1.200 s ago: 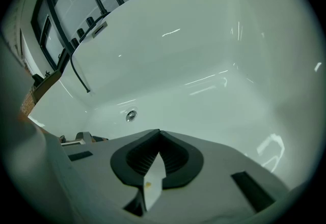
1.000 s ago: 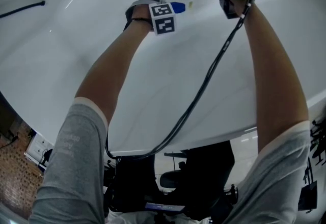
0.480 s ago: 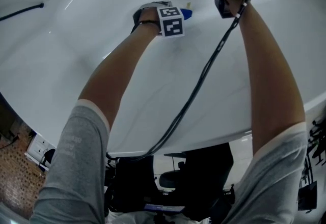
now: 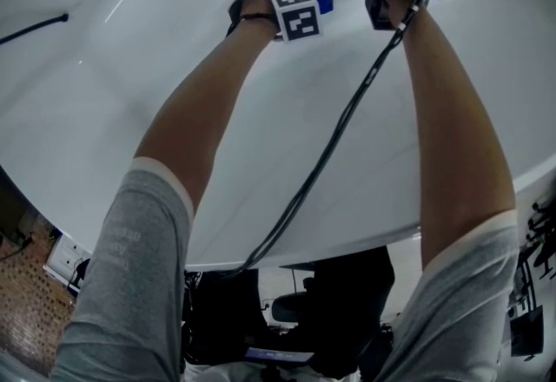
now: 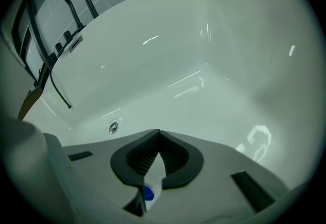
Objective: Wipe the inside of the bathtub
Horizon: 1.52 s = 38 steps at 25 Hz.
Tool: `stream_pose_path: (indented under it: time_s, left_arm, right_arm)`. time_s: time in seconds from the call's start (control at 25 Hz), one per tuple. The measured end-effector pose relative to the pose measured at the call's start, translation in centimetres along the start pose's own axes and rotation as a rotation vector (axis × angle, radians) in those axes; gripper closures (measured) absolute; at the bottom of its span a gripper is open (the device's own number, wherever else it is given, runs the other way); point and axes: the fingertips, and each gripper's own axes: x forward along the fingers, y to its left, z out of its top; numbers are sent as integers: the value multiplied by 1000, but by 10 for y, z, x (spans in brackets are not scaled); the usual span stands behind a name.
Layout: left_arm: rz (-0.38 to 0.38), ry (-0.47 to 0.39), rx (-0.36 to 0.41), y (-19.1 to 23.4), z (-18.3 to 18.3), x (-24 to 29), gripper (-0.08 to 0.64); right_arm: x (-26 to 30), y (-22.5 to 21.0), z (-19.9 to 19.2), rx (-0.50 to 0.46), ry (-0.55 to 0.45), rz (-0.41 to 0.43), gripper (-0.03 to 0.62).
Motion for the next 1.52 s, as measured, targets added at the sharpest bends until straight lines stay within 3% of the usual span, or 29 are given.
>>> stream_pose_path:
  time_s: [0.24,0.48,0.56,0.64,0.76,0.84,0.96,1.24,1.52]
  left_arm:
    - [-86,-22,83,-58,13,4,443]
    - [-213,-53,45,-83,10,6,445]
    - [-183,-45,57,-76,10,5,445]
    - [-77,-38,42,-51,10,4,445]
    - [83,-19,-37,3,1,1,445]
    - [98,-10,-87,24,-5,0,444]
    - [48,-30,-94,21,-3,0,443]
    - [-104,-117,-45,-35,11,3,443]
    - [-306,-110,42,-88,12,7,443]
  right_arm:
    - [-3,3,6,3,-14,6,583]
    - [0,5,5,-5,-10,9,583]
    - [0,5,5,-5,-7,8,583]
    - [-1,5,5,-7,-6,8,583]
    - [0,16,8,-9,-24,47,583]
    - [1,21,7,-5,-28,66,583]
    - [2,18,6,1,-29,60,583]
    - [0,3,1,-2,-7,0,583]
    - [3,13,3,-10,-13,39,583]
